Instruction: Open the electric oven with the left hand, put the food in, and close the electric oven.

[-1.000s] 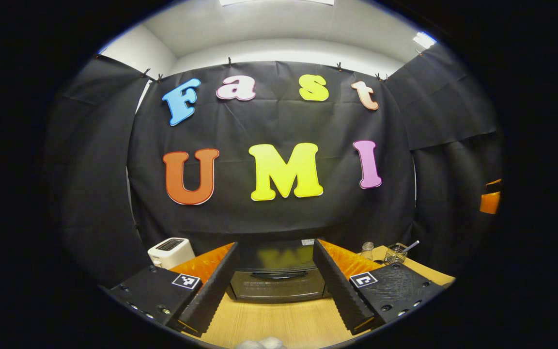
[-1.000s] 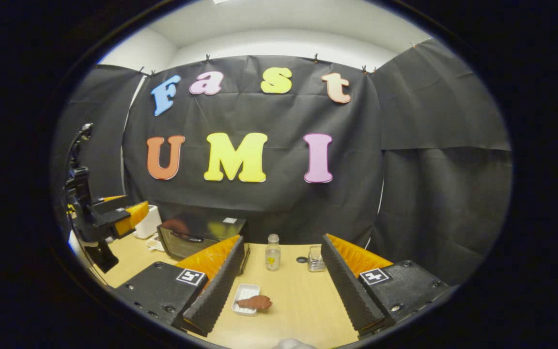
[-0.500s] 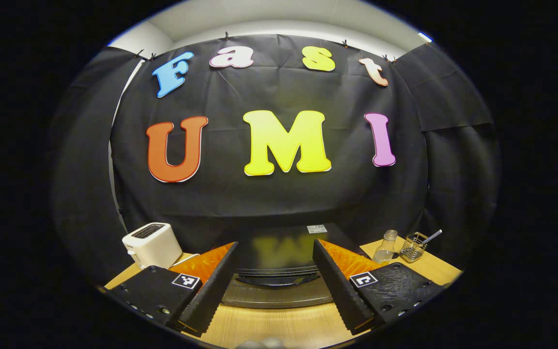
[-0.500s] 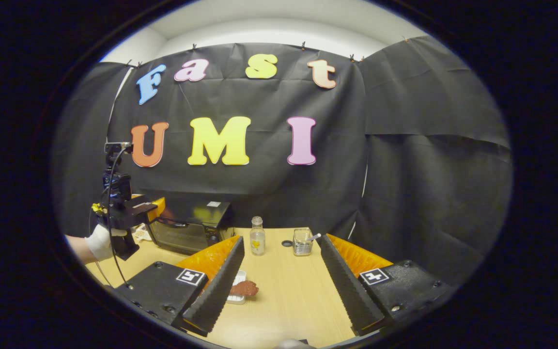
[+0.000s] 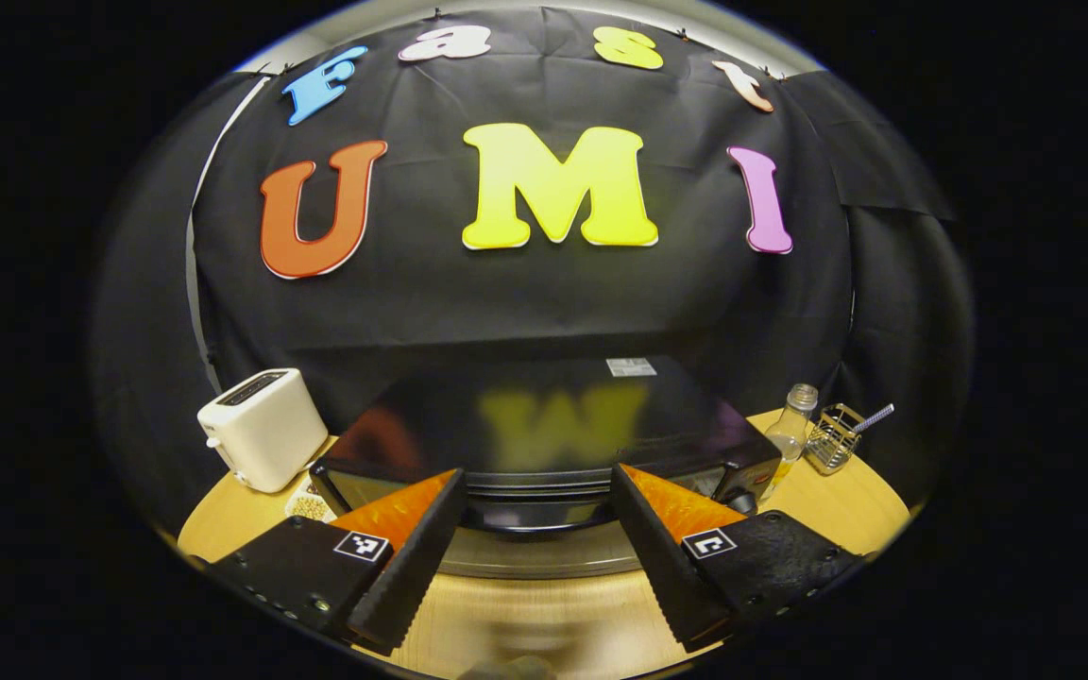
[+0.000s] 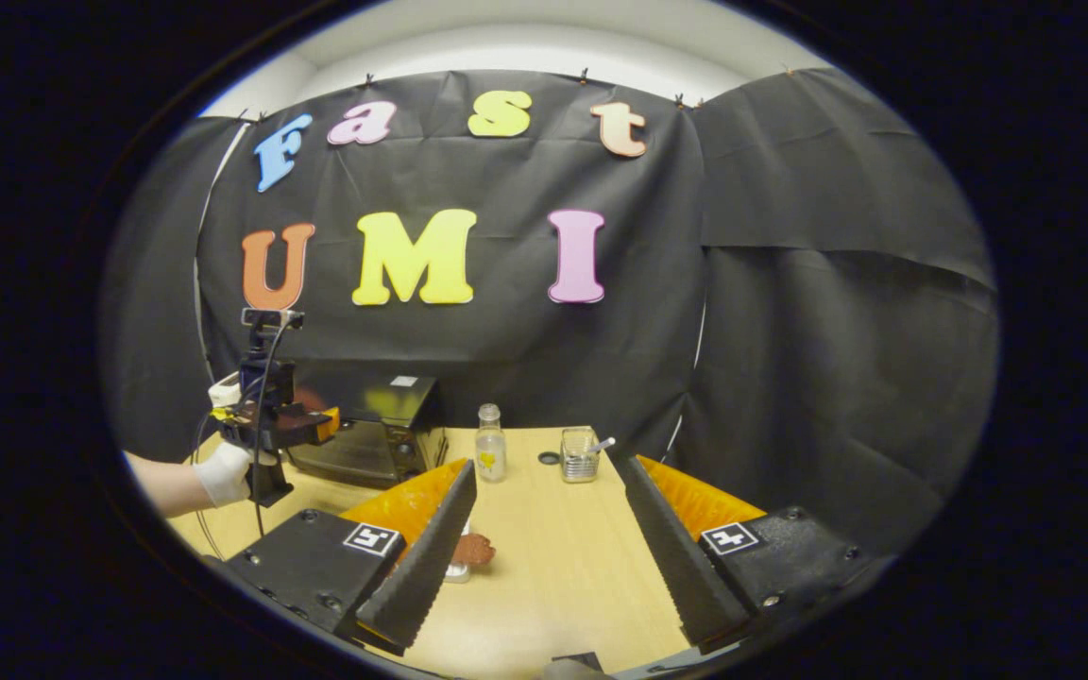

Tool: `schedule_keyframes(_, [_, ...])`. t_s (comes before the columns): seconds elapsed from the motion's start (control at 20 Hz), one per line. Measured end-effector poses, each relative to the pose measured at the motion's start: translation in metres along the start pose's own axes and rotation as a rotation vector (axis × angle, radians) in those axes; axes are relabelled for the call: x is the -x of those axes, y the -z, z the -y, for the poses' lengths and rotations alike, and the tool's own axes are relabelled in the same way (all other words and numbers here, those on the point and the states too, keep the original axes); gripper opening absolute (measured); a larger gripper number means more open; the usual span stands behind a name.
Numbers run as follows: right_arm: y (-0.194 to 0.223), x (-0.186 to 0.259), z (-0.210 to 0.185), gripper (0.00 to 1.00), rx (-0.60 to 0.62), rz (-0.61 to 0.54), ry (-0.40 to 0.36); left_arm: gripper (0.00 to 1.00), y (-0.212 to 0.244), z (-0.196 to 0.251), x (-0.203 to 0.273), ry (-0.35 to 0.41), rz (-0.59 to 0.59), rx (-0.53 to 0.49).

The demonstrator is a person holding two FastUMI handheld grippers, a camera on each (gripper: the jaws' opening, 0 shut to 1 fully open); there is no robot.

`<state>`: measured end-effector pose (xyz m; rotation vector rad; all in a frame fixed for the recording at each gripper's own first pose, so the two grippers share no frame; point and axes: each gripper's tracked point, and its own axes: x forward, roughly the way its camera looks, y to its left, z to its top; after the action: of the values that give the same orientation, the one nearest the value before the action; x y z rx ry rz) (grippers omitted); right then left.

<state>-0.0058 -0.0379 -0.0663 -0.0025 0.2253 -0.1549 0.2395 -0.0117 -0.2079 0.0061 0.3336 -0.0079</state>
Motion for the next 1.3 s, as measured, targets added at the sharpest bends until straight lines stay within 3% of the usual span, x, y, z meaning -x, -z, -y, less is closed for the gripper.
schedule_keyframes(0.75, [0.016,0.007,-0.016,0.97,0.004,-0.024,-0.072,0.98,0.027,0.004,0.039,0.015,-0.031,0.011])
schedule_keyframes(1.3, [0.036,0.008,-0.022,1.00,0.002,-0.068,-0.104,0.98,0.077,0.008,0.080,0.038,-0.063,0.013])
